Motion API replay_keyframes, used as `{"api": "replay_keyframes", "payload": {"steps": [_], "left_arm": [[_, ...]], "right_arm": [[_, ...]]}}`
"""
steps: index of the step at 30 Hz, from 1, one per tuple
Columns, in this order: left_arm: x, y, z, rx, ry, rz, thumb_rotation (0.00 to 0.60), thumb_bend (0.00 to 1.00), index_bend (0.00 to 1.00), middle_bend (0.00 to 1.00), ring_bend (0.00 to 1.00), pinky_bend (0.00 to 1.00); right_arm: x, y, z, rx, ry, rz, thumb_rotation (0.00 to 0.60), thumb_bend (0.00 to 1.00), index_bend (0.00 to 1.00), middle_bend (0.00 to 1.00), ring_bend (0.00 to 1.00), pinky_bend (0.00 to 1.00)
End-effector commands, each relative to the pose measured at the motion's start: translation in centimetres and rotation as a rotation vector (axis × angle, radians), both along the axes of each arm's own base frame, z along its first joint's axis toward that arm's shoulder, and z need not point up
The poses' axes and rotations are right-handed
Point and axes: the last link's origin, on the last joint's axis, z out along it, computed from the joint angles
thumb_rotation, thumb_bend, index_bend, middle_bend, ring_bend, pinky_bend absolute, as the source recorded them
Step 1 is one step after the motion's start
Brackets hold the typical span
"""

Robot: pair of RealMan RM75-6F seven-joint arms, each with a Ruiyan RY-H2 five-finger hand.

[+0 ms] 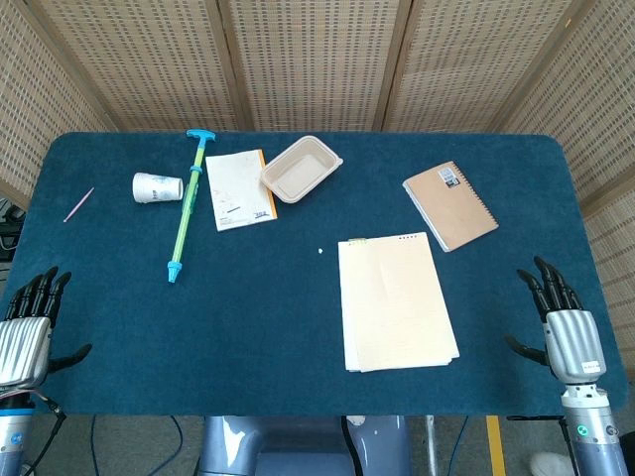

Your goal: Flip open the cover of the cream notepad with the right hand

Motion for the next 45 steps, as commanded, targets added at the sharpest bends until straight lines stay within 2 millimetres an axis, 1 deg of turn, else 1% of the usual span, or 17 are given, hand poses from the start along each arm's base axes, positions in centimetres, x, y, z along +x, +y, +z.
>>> {"api": "replay_keyframes", "payload": {"steps": [1,6,24,29,31,38,45], "left_arm": [[-0.1,0.0,0.0,-0.001,-0.001,0.002,0.6,0.11,0.0,0.0,0.0,0.08],[-0.1,0.1,0.1,-0.002,-0.01,0.004,0.6,0.11,0.0,0.0,0.0,0.08],[0.1,0.0,0.1,-0.007,-0.011,-0.003,0.6,0.11,0.0,0.0,0.0,0.08],[0.2,0.0,0.1,-0.004,-0.012,-0.006,0.6,0.11,0.0,0.0,0.0,0.08],[0.2,0.1,0.1,-0.003,-0.014,-0.006,0.6,0.11,0.0,0.0,0.0,0.08],[0.2,0.0,0.3,0.004,-0.019,-0.009,0.6,0.12,0.0,0.0,0.0,0.08],[0.2,0.0,0.3,0.006,-0.021,-0.009,0.6,0.12,0.0,0.0,0.0,0.08]], "right_arm": [[0.0,-0.1,-0.2,0.006,0.002,-0.001,0.6,0.2,0.15,0.0,0.0,0.23],[0.1,0.0,-0.5,0.016,0.007,0.003,0.6,0.2,0.15,0.0,0.0,0.23],[0.5,0.5,-0.7,0.029,0.001,0.021,0.6,0.2,0.15,0.0,0.0,0.22],[0.9,0.7,-1.2,0.05,0.002,0.032,0.6,0.2,0.15,0.0,0.0,0.22],[1.1,0.7,-1.8,0.073,0.003,0.038,0.6,0.2,0.15,0.0,0.0,0.22],[2.7,0.8,-5.1,0.169,0.027,0.066,0.6,0.2,0.15,0.0,0.0,0.22],[3.7,0.5,-7.0,0.21,0.016,0.064,0.6,0.2,0.15,0.0,0.0,0.22]]}}
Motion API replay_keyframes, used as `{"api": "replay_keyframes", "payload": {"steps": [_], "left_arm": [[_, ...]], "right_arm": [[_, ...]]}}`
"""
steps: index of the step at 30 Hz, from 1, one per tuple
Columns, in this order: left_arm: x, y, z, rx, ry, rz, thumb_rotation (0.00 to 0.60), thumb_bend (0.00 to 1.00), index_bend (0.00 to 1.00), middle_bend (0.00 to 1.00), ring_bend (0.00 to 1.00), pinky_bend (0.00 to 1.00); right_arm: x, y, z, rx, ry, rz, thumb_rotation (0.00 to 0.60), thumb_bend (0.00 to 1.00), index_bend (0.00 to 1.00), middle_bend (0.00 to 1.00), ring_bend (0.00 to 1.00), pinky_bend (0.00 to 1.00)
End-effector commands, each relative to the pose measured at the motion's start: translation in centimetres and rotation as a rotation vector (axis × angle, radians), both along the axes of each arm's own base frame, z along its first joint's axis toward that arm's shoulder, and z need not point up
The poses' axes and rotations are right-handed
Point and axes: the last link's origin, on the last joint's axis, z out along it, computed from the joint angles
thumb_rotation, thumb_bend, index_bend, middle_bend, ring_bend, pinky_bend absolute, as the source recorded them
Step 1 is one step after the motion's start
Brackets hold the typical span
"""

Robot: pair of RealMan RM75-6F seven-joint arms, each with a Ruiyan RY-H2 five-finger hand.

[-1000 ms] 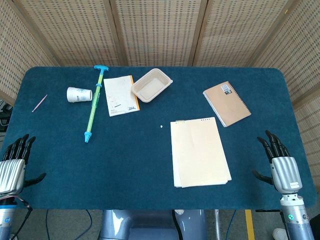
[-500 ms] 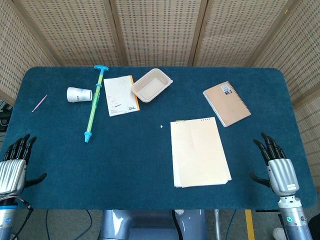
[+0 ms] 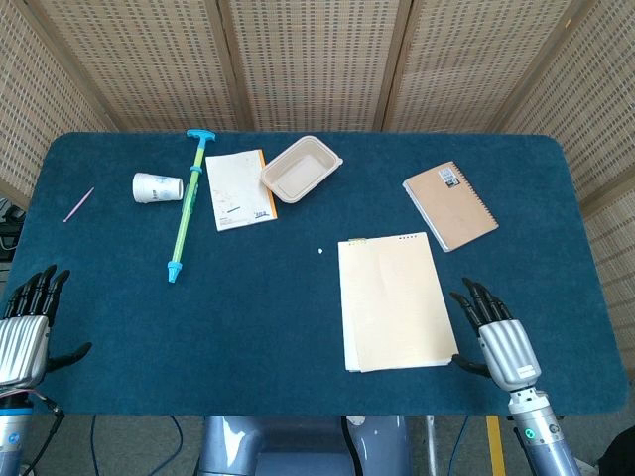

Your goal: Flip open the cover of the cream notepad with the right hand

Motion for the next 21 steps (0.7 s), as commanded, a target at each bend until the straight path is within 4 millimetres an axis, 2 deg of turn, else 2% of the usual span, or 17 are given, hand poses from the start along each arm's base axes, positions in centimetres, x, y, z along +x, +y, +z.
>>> {"api": "replay_keyframes", "payload": {"steps": [1,4,9,14,19,21], "left_arm": [[0.0,0.0,0.0,0.0,-0.001,0.001,0.6,0.12,0.0,0.0,0.0,0.08],[-0.1,0.1,0.0,-0.002,-0.001,0.001,0.6,0.12,0.0,0.0,0.0,0.08],[-0.1,0.1,0.0,0.0,-0.002,0.002,0.6,0.12,0.0,0.0,0.0,0.08],[0.0,0.0,-0.1,-0.002,0.001,-0.001,0.6,0.12,0.0,0.0,0.0,0.08],[0.0,0.0,-0.1,0.0,0.0,-0.002,0.6,0.12,0.0,0.0,0.0,0.08],[0.0,0.0,-0.1,0.001,0.0,-0.002,0.6,0.12,0.0,0.0,0.0,0.08]], "right_arm": [[0.3,-0.1,-0.8,0.017,-0.008,-0.006,0.6,0.2,0.15,0.0,0.0,0.22],[0.4,0.0,-1.6,0.037,-0.007,-0.014,0.6,0.19,0.15,0.0,0.0,0.22],[0.4,0.3,-3.0,0.073,0.002,-0.019,0.6,0.13,0.15,0.0,0.0,0.22],[0.6,0.4,-3.9,0.076,0.014,-0.009,0.6,0.13,0.15,0.0,0.0,0.22],[0.1,-0.3,-5.4,0.072,0.023,-0.038,0.6,0.13,0.14,0.0,0.0,0.22],[-0.1,-0.5,-5.7,0.07,0.025,-0.049,0.6,0.11,0.11,0.0,0.0,0.22]]}}
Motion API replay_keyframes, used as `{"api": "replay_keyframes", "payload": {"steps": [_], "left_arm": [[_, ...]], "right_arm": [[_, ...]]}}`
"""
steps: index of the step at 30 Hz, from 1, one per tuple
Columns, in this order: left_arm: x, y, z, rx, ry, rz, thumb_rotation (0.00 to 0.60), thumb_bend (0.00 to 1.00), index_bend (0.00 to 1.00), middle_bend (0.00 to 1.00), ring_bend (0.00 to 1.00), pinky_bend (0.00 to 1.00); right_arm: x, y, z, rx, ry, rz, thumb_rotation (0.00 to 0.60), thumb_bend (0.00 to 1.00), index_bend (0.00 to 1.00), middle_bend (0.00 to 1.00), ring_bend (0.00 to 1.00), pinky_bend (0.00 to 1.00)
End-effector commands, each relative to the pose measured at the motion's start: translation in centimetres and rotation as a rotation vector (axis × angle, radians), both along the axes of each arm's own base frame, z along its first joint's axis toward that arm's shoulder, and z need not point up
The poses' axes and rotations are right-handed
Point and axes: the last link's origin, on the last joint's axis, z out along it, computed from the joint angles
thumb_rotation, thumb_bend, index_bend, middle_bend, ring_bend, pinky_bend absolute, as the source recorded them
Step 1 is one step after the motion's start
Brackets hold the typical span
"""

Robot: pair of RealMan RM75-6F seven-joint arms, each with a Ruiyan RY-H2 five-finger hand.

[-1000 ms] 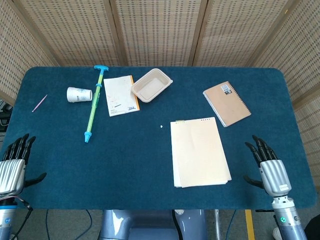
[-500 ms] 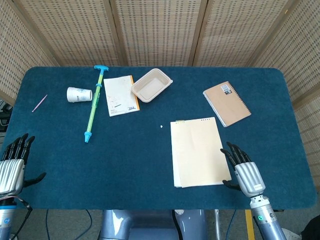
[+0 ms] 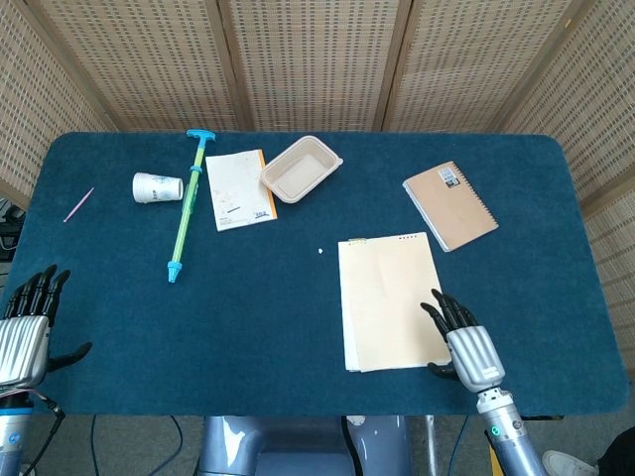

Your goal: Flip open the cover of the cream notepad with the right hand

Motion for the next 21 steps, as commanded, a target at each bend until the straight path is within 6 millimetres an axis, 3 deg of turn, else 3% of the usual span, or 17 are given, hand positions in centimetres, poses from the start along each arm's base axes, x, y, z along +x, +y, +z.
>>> {"api": "replay_keyframes", "payload": {"steps": [1,7,13,17,21], "left_arm": [[-0.04,0.02,-0.02,-0.001,0.001,0.001,0.6,0.12,0.0,0.0,0.0,0.08],[-0.01,0.02,-0.17,-0.007,0.004,0.0,0.6,0.12,0.0,0.0,0.0,0.08],[0.04,0.0,-0.21,-0.007,0.007,-0.001,0.6,0.12,0.0,0.0,0.0,0.08],[0.06,-0.03,-0.25,-0.008,0.008,-0.001,0.6,0.12,0.0,0.0,0.0,0.08],[0.05,-0.03,-0.26,-0.009,0.007,-0.002,0.6,0.12,0.0,0.0,0.0,0.08]], "right_arm": [[-0.45,-0.34,-0.6,-0.006,0.004,-0.02,0.6,0.1,0.08,0.0,0.0,0.22],[-0.75,-0.37,-0.7,-0.012,0.012,-0.023,0.6,0.08,0.0,0.0,0.0,0.19],[-0.76,-0.08,-0.64,-0.003,0.024,-0.018,0.6,0.08,0.0,0.0,0.0,0.17],[-0.82,0.12,-0.94,0.017,0.037,-0.023,0.6,0.08,0.0,0.0,0.0,0.07],[-0.89,0.01,-1.27,0.019,0.045,-0.026,0.6,0.08,0.0,0.0,0.0,0.07]]}}
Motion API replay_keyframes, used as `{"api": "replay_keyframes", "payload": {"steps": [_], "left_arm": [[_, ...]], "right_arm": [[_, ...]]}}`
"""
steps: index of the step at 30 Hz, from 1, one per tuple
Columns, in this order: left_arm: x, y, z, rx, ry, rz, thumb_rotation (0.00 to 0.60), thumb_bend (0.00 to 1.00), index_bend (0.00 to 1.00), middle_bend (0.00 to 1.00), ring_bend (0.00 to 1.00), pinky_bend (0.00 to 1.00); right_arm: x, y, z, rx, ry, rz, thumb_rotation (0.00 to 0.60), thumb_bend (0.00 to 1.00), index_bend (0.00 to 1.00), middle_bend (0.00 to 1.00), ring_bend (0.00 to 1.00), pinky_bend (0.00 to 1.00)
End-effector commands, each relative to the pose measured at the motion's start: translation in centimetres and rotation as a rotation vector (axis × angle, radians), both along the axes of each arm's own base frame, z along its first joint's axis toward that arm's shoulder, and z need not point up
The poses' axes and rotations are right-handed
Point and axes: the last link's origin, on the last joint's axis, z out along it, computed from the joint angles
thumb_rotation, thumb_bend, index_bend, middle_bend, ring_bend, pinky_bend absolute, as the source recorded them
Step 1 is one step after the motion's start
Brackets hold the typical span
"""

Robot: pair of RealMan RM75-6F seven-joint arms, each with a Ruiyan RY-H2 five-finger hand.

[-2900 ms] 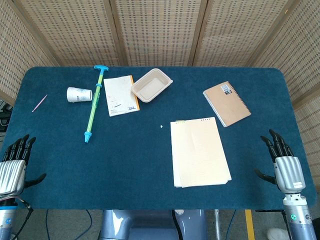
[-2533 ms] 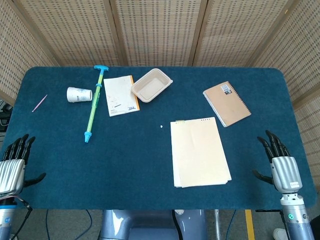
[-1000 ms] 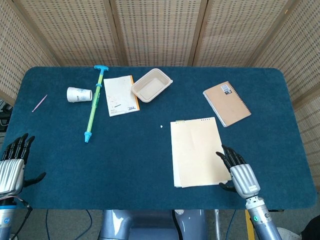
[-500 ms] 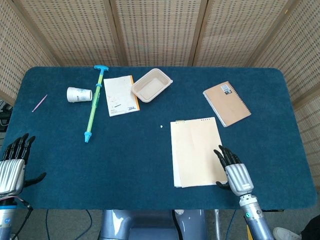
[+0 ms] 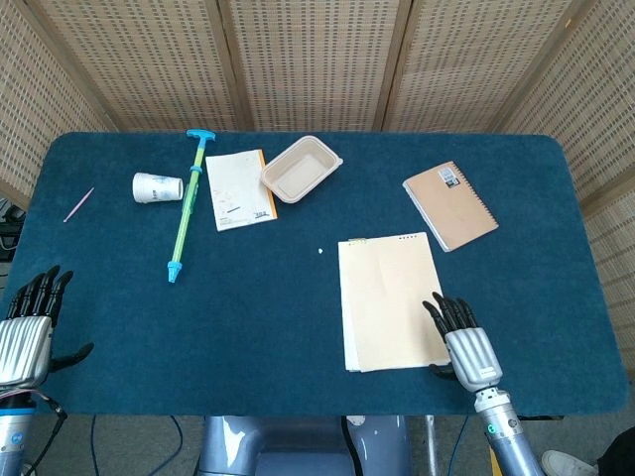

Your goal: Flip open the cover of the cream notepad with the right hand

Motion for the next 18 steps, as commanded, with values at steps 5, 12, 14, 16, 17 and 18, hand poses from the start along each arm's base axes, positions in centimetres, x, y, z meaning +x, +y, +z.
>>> {"api": "replay_keyframes", "payload": {"steps": [5,12,14,16,17,18], "left_arm": [[0.0,0.0,-0.1,-0.003,0.003,0.001,0.6,0.12,0.0,0.0,0.0,0.08],[0.0,0.0,-0.2,-0.005,0.006,0.003,0.6,0.12,0.0,0.0,0.0,0.08],[0.0,0.0,-0.3,-0.007,0.008,0.002,0.6,0.12,0.0,0.0,0.0,0.08],[0.0,0.0,-0.3,-0.007,0.009,0.002,0.6,0.12,0.0,0.0,0.0,0.08],[0.0,0.1,-0.3,-0.007,0.009,0.001,0.6,0.12,0.0,0.0,0.0,0.08],[0.0,0.0,-0.3,-0.006,0.009,0.0,0.6,0.12,0.0,0.0,0.0,0.08]], "right_arm": [[-0.3,-0.4,-0.5,-0.001,0.01,-0.011,0.6,0.08,0.0,0.0,0.0,0.07],[-1.3,-0.7,-1.1,0.02,0.024,-0.042,0.6,0.08,0.0,0.0,0.0,0.07],[-1.5,-0.7,-1.3,0.028,0.029,-0.049,0.6,0.08,0.0,0.0,0.0,0.07],[-1.7,-0.7,-1.4,0.031,0.03,-0.052,0.6,0.08,0.0,0.0,0.0,0.07],[-1.7,-0.7,-1.5,0.034,0.031,-0.053,0.6,0.08,0.0,0.0,0.0,0.07],[-1.8,-0.7,-1.5,0.036,0.031,-0.054,0.6,0.08,0.0,0.0,0.0,0.07]]}}
